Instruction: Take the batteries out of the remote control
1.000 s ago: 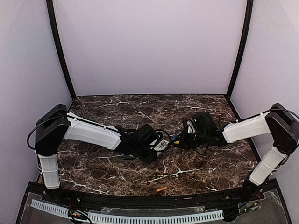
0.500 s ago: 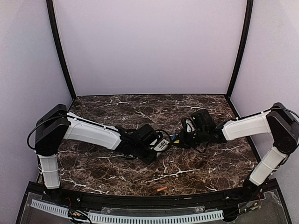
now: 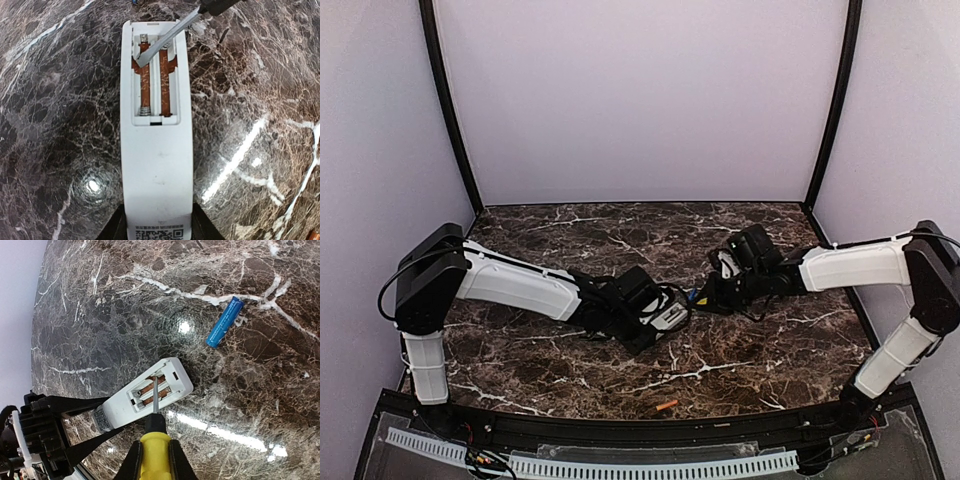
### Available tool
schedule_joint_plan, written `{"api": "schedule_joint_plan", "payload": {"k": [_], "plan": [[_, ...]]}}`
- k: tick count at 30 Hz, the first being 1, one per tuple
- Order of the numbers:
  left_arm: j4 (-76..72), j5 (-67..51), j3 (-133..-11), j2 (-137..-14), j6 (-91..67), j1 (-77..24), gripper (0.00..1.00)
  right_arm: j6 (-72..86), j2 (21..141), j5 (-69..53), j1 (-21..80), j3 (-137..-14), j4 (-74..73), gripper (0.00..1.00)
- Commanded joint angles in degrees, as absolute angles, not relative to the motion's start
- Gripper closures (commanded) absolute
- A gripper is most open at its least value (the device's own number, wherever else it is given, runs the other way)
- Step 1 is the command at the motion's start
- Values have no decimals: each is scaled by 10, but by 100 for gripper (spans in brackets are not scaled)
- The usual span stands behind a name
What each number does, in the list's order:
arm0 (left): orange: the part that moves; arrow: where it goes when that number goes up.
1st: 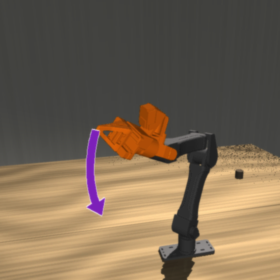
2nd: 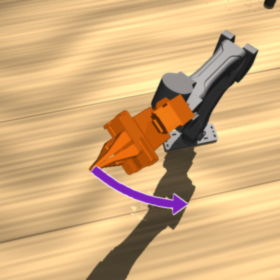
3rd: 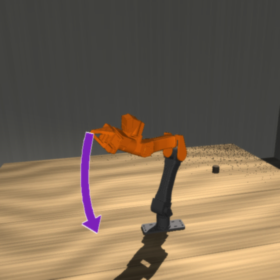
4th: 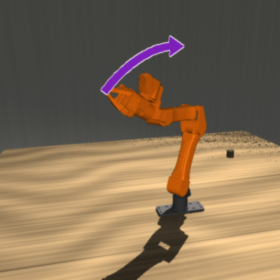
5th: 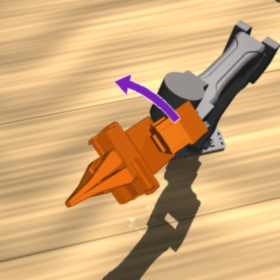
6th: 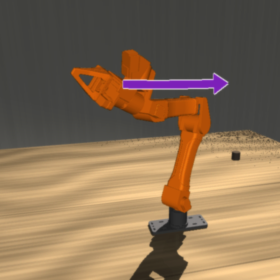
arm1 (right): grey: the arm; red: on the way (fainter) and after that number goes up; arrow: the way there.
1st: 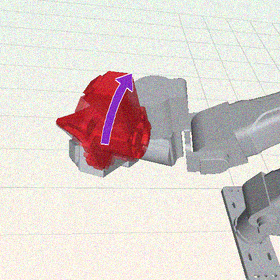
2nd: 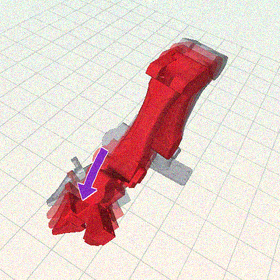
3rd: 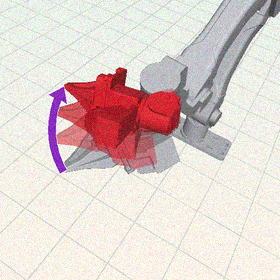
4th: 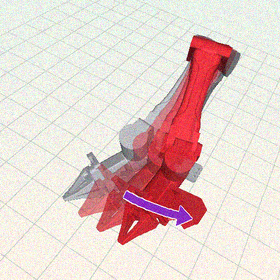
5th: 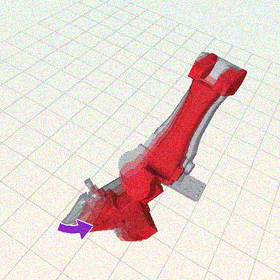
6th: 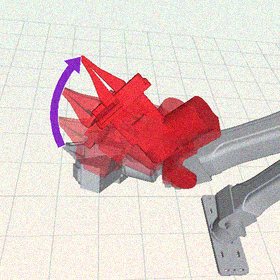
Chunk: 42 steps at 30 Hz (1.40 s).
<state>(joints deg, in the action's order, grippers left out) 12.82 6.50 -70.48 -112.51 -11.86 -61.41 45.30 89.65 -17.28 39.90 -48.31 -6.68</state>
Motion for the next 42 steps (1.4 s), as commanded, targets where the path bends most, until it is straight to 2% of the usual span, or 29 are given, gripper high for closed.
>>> {"api": "schedule_joint_plan", "payload": {"k": [1,8,17,32,42], "plan": [[161,84,-720,-1109,-48,-617,93,414,869,-196,398,-510,-93,100],[188,87,-721,-1095,2,-604,93,379,815,-238,383,-513,-121,100],[212,107,-694,-1044,5,-565,93,351,760,-219,341,-512,-174,100],[237,201,-553,-927,-183,-434,93,337,769,-178,326,-538,-179,100],[250,211,-503,-920,-250,-375,93,337,785,-184,327,-548,-168,100]]}}
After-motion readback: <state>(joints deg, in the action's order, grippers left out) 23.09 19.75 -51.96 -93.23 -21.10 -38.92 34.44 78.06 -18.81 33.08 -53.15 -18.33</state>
